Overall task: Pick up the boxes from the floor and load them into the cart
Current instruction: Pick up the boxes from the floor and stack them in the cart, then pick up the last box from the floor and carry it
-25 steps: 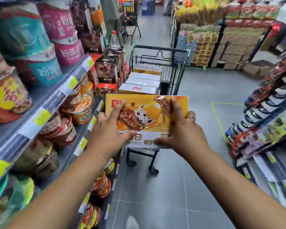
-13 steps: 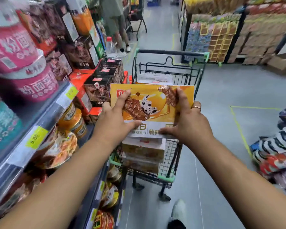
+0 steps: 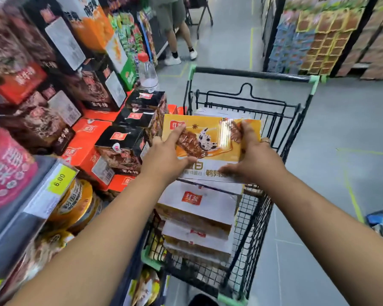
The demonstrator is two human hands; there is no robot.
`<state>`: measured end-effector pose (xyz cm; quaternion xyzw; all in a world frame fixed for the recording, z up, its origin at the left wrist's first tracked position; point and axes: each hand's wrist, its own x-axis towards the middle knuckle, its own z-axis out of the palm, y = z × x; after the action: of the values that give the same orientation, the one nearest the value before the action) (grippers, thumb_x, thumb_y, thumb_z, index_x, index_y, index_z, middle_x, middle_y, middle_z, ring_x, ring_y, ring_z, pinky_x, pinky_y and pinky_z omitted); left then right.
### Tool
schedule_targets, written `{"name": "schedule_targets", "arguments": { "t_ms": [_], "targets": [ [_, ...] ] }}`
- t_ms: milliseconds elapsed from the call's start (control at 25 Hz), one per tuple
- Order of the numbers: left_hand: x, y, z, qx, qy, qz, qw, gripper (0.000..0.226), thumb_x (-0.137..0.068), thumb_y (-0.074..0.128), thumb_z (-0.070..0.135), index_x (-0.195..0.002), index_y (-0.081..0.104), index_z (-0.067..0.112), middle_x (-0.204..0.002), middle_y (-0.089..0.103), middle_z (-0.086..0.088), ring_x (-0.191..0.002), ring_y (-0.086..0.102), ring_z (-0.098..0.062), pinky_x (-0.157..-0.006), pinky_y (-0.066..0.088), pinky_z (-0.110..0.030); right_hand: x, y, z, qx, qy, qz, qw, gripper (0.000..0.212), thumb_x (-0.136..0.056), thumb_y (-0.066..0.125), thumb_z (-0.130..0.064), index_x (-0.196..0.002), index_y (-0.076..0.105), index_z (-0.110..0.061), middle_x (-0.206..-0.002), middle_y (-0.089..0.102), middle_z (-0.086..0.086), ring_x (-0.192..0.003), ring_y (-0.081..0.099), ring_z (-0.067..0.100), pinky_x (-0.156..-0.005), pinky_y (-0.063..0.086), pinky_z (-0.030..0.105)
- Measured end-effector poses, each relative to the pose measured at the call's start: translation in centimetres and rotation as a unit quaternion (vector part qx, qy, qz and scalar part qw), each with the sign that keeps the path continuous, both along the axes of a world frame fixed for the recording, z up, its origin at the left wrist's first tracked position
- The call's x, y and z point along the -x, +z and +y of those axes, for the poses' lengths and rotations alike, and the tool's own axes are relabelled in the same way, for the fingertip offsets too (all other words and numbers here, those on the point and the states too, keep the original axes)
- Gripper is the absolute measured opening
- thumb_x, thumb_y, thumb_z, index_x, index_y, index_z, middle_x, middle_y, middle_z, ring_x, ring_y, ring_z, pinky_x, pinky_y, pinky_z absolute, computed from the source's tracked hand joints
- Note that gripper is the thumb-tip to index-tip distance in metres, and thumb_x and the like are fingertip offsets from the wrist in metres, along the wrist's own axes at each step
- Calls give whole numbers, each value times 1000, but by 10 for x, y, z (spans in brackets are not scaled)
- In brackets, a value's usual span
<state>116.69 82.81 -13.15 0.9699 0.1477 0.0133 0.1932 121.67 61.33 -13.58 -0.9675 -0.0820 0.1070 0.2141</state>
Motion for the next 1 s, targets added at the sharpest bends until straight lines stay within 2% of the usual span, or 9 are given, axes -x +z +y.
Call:
{"name": "schedule_targets", "arguments": {
  "t_ms": [120, 240, 360, 480, 560, 680, 800, 1000],
  "targets": [
    [-30, -20, 16, 15, -13, 42, 999, 85, -80, 66, 58, -146, 13, 51, -127, 40, -15, -103, 57, -36, -88, 49, -40, -22, -19, 17, -3, -23, 47, 999, 131, -57, 81, -63, -149, -10, -43, -141, 32, 29, -110, 58, 40, -95, 46, 43],
    [-49, -45, 25, 39, -21, 73, 996, 74, -88, 57, 56, -148, 15, 47, -137, 33, -15, -113, 53, -38, -93, 47, -44, -36, -38, 27, -7, -44, 71, 996, 110, -66, 74, -66, -150, 9, -38, -140, 33, 23, -111, 57, 38, -95, 46, 42],
    [-61, -57, 27, 35, -17, 51, 998, 63, -92, 51, 55, -147, 25, 43, -142, 27, -16, -123, 41, -40, -98, 40, -44, -36, -48, 30, -18, -68, 60, 996, 91, -74, 64, -69, -148, 23, -35, -138, 34, 16, -114, 54, 35, -94, 45, 37],
    [-66, -59, 22, 25, -12, 46, 999, 60, -92, 51, 52, -146, 29, 40, -146, 23, -20, -129, 33, -43, -103, 36, -48, -26, -52, 30, -35, -98, 39, 994, 86, -76, 64, -67, -147, 26, -36, -140, 32, 13, -118, 51, 31, -90, 43, 33],
    [-71, -54, 13, 11, -32, 1, 999, 65, -90, 56, 50, -147, 29, 34, -151, 19, -20, -138, 22, -43, -111, 28, -50, -19, -54, 26, -50, -123, 6, 991, 85, -77, 66, -63, -147, 27, -34, -142, 30, 12, -118, 52, 30, -92, 44, 34],
    [-72, -48, -24, 4, -157, -98, 983, 67, -89, 58, 48, -148, 31, 29, -152, 25, -18, -141, 19, -39, -115, 18, -49, 0, -49, 1, -64, -190, -33, 979, 85, -77, 66, -61, -147, 26, -34, -141, 30, 11, -117, 53, 33, -94, 44, 37],
    [-65, -46, -77, 39, -268, -141, 952, 64, -87, 60, 45, -145, 39, 26, -144, 38, -19, -135, 31, -40, -112, 24, -48, 30, -36, -45, -48, -271, -68, 959, 86, -76, 67, -62, -147, 24, -37, -140, 31, 9, -118, 51, 31, -94, 43, 36],
    [-35, -38, -169, 89, -398, -122, 905, 67, -87, 62, 45, -147, 35, 31, -142, 38, -18, -132, 34, -36, -110, 28, -45, 113, -10, -123, -15, -403, -130, 906, 89, -72, 74, -57, -147, 28, -37, -139, 36, 9, -119, 48, 26, -92, 40, 32]
  ]
}}
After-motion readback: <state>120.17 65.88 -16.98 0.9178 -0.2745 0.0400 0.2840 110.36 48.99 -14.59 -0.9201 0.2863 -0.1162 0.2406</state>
